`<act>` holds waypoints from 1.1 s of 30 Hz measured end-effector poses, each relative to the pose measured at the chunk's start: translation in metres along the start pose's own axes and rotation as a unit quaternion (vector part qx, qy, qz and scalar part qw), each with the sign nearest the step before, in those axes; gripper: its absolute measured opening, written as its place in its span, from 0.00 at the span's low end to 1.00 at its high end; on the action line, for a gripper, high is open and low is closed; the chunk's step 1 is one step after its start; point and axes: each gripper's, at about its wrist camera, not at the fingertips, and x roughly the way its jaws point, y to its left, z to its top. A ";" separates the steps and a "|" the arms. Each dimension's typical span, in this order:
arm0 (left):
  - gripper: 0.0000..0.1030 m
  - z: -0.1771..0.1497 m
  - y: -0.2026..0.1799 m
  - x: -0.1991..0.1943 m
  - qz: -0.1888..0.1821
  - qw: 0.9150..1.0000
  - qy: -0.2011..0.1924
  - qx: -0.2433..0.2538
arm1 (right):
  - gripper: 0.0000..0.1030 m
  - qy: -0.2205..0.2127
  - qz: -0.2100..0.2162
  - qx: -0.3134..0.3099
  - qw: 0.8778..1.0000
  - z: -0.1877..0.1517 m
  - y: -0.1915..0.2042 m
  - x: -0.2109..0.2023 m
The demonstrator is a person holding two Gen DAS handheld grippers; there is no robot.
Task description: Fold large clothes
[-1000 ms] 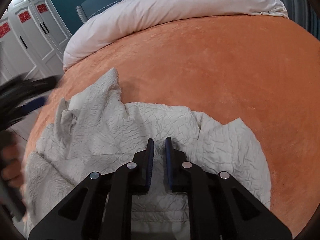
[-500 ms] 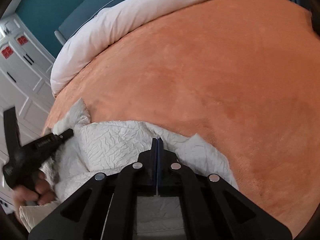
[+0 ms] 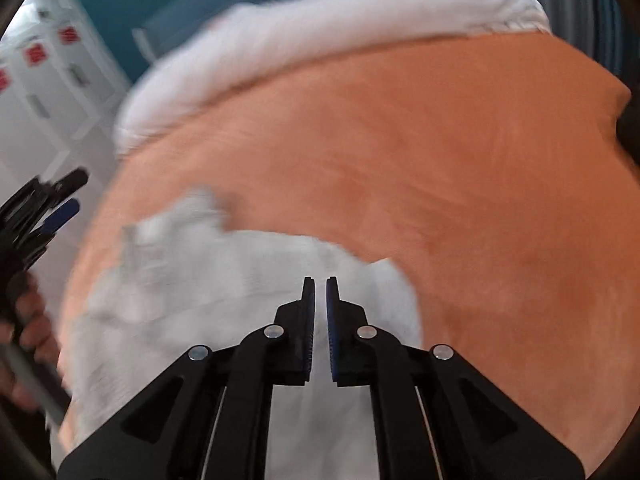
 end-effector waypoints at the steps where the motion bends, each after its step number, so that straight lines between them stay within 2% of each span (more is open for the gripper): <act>1: 0.64 0.000 0.006 -0.016 0.001 1.000 -0.005 0.006 | 0.07 -0.003 0.018 -0.010 1.000 -0.004 0.009 -0.011; 3: 0.64 -0.012 0.020 -0.039 0.015 1.000 0.007 0.020 | 0.07 0.004 0.069 -0.036 0.997 -0.021 0.034 -0.026; 4: 0.64 -0.027 0.032 -0.050 0.034 0.999 0.022 0.025 | 0.06 0.016 0.089 -0.052 0.995 -0.033 0.051 -0.027; 6: 0.64 -0.059 0.052 -0.061 0.070 0.996 0.054 0.032 | 0.06 0.043 0.102 -0.080 0.991 -0.055 0.073 -0.019; 7: 0.64 -0.084 0.070 -0.065 0.095 0.992 0.082 0.030 | 0.06 0.063 0.095 -0.097 0.989 -0.071 0.081 -0.009; 9: 0.63 -0.123 0.103 -0.068 0.135 0.983 0.127 0.018 | 0.02 0.090 0.040 -0.126 0.987 -0.095 0.082 0.012; 11: 0.63 -0.158 0.140 -0.071 0.183 0.969 0.166 0.013 | 0.01 0.095 0.022 -0.108 0.989 -0.112 0.060 0.013; 13: 0.66 -0.189 0.176 -0.086 0.221 0.957 0.187 0.014 | 0.04 0.095 -0.026 -0.070 0.993 -0.123 0.027 -0.012; 15: 0.67 -0.197 0.208 -0.117 0.199 0.961 0.185 -0.045 | 0.06 0.089 -0.048 -0.050 0.994 -0.131 0.006 -0.044; 18: 0.64 -0.200 0.229 -0.167 0.208 0.957 0.178 -0.094 | 0.18 0.081 -0.071 -0.035 0.994 -0.151 -0.027 -0.108; 20: 0.65 -0.205 0.233 -0.200 0.191 0.961 0.173 -0.095 | 0.44 0.077 -0.071 -0.036 0.994 -0.169 -0.043 -0.152; 23: 0.72 -0.225 0.229 -0.254 0.163 0.966 0.178 -0.093 | 0.56 0.098 -0.049 -0.041 0.993 -0.207 -0.063 -0.200; 24: 0.76 -0.233 0.228 -0.268 0.148 0.966 0.189 -0.096 | 0.58 0.117 -0.035 -0.039 0.992 -0.222 -0.072 -0.213; 26: 0.77 -0.254 0.227 -0.287 0.124 0.963 0.216 -0.101 | 0.63 0.140 -0.019 -0.035 0.989 -0.245 -0.077 -0.233; 28: 0.79 -0.277 0.222 -0.308 0.100 0.957 0.250 -0.105 | 0.67 0.161 0.005 -0.025 0.987 -0.271 -0.079 -0.249; 31: 0.79 -0.306 0.211 -0.323 0.076 0.949 0.287 -0.106 | 0.68 0.192 0.025 -0.011 0.981 -0.304 -0.078 -0.257; 33: 0.80 -0.314 0.205 -0.334 0.074 0.954 0.274 -0.098 | 0.69 0.190 0.026 -0.012 0.981 -0.318 -0.075 -0.258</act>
